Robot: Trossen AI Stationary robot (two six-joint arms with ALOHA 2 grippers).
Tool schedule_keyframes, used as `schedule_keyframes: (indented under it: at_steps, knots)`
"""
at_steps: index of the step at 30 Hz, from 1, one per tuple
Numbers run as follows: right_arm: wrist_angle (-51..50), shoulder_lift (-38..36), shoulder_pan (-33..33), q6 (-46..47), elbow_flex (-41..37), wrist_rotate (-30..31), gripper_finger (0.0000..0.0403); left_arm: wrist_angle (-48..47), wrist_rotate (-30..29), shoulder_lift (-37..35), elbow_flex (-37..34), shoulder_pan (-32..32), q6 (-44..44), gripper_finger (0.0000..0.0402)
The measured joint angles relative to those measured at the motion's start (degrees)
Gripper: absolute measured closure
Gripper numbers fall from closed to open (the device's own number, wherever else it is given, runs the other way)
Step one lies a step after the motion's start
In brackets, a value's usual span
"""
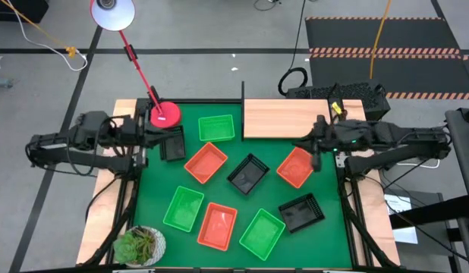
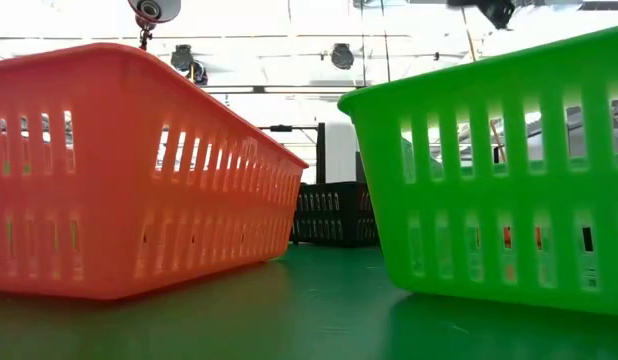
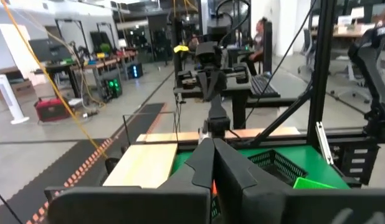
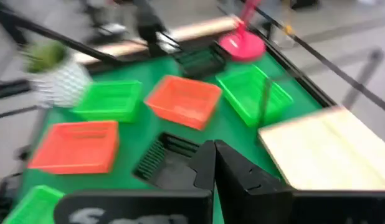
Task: Stack baskets on shelf by color
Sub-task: Put the top right orange bin on the shelf
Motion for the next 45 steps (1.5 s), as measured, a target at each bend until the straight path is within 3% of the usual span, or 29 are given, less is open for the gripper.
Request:
schedule_keyframes:
  at_steps: [4,11,23,33,45]
  knots:
    - [-4.17,6.28,3.38,6.1,-0.23,4.25,0.0403,-0.58,-0.02,2.77,0.18,-0.02,0.02,0.0388]
    - [-6.35,17.36,8.29,16.96,-0.27,2.57,0.0394,-4.97,-0.04,3.67,0.18,-0.02,-0.26,0.0398]
    - [-15.96,29.12,10.18,36.18,-0.27,0.87,0.031,-6.19,-0.04,3.79,0.18,-0.02,-2.84,0.037]
    - [-15.87,36.5,10.6,37.35,-0.27,-3.43,0.0245,-4.96,-0.09,6.62,0.18,-0.02,-1.12,0.0369]
    - [-17.11,38.64,10.3,35.65,-0.27,-4.1,0.0254,-3.91,-0.09,8.93,0.18,-0.02,0.44,0.0369]
